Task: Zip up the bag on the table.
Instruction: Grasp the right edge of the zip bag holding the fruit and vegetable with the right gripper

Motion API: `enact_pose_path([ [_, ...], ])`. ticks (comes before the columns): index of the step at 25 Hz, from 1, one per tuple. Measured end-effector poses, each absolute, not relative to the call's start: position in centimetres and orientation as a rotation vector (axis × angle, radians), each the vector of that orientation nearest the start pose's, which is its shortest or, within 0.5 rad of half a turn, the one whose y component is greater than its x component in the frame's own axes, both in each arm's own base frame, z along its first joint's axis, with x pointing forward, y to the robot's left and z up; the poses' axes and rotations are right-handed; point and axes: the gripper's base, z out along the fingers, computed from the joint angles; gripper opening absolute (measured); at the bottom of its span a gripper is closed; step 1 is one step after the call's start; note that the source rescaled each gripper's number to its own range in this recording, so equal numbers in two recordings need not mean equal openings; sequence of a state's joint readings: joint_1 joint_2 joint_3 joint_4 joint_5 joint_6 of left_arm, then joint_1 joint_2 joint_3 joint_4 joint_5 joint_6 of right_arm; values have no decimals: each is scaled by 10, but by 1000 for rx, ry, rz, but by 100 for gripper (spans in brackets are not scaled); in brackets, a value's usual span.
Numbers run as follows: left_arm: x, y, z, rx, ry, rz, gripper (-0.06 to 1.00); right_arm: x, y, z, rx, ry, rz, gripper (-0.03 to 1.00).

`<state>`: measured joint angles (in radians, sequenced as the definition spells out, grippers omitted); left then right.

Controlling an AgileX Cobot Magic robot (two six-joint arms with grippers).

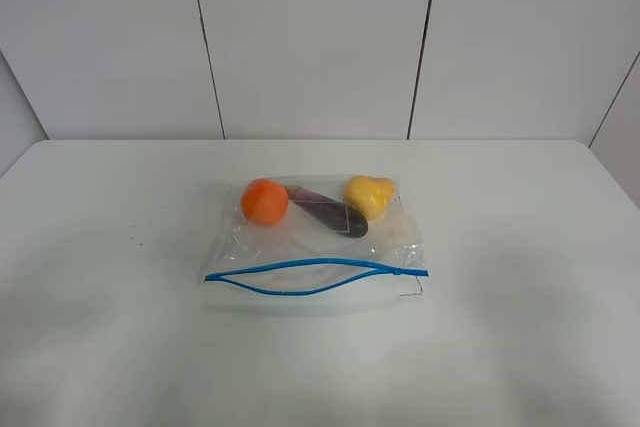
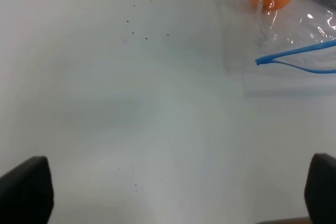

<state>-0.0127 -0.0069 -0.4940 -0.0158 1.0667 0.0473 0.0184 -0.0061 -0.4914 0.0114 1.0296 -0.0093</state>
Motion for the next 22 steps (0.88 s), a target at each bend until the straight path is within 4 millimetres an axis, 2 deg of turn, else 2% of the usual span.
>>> enact_pose_path([
  [22,-6,-1,275,62,2048,3,100,-4,1,279,-28,2010,27,100],
])
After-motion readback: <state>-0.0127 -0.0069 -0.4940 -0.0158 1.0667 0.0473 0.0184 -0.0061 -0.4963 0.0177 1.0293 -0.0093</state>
